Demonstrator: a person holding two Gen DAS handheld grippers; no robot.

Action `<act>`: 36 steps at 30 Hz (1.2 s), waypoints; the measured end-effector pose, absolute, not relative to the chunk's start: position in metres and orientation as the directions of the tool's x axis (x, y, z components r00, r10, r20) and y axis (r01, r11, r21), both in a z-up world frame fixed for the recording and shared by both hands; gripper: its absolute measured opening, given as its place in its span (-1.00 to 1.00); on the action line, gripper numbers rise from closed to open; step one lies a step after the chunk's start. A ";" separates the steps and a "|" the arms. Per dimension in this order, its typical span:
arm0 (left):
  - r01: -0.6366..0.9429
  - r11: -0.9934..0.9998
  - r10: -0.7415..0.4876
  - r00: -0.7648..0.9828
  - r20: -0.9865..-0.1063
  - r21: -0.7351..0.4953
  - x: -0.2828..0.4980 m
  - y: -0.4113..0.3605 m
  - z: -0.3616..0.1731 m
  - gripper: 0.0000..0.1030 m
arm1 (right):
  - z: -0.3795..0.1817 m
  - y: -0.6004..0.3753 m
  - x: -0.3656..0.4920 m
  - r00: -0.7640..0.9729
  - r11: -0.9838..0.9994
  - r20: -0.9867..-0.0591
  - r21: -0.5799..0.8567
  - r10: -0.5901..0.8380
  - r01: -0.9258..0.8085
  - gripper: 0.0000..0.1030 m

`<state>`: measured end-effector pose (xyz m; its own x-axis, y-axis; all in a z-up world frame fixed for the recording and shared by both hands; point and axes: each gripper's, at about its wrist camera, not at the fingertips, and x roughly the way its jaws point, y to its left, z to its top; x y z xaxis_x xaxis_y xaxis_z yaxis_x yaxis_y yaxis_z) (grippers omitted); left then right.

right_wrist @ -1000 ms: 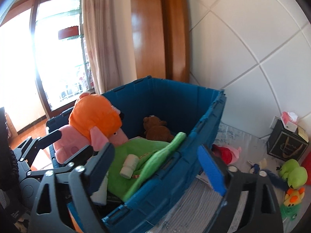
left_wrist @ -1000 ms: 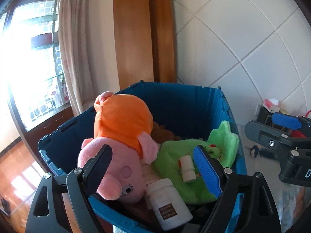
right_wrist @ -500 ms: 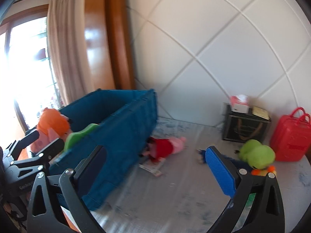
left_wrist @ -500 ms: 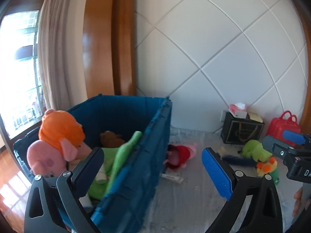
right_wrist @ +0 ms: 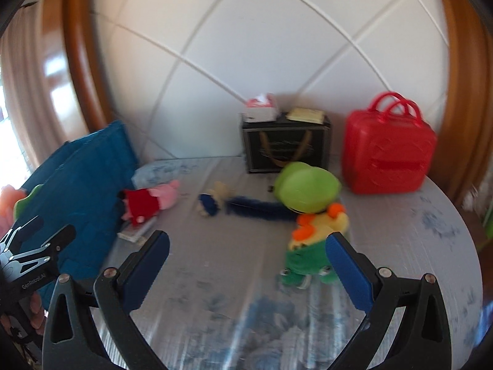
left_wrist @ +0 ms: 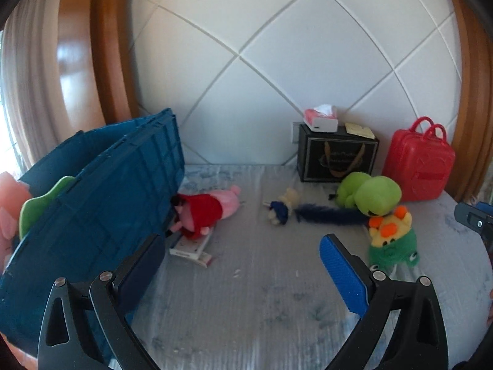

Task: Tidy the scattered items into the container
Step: 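Withdraw both tools from the crate toward the remaining toys, then grasp the bear in blue dress with the left tool while the right tool grasps the duck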

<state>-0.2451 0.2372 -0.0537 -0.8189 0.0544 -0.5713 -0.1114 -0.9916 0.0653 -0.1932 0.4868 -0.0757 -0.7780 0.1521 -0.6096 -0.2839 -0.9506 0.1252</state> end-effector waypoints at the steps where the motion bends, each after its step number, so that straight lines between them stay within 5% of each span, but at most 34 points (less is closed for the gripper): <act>1: -0.124 -0.990 0.065 -0.814 -0.577 0.063 -0.253 0.244 -0.057 0.98 | -0.079 0.498 -0.191 -0.767 -0.941 -0.617 0.125 0.174 -0.314 1.00; 7: -0.186 -0.980 0.105 -0.777 -0.621 0.066 -0.298 0.279 -0.079 0.97 | -0.099 0.549 -0.194 -0.687 -0.881 -0.671 0.107 0.279 -0.462 1.00; 22: -0.245 -0.964 0.085 -0.661 -0.746 0.108 -0.435 0.310 -0.176 0.90 | -0.192 0.612 -0.271 -0.523 -0.797 -0.816 0.137 0.246 -0.589 1.00; 36: -0.358 -0.919 0.064 -0.553 -0.831 0.168 -0.571 0.366 -0.295 0.86 | -0.194 0.674 -0.359 -0.551 -0.789 -0.793 0.156 0.259 -0.595 1.00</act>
<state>-0.5705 0.3658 -0.2955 -0.5532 0.0639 -0.8306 -0.3579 -0.9185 0.1678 -0.3592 0.6738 -0.1941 -0.5513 0.2592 -0.7930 -0.5949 -0.7886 0.1557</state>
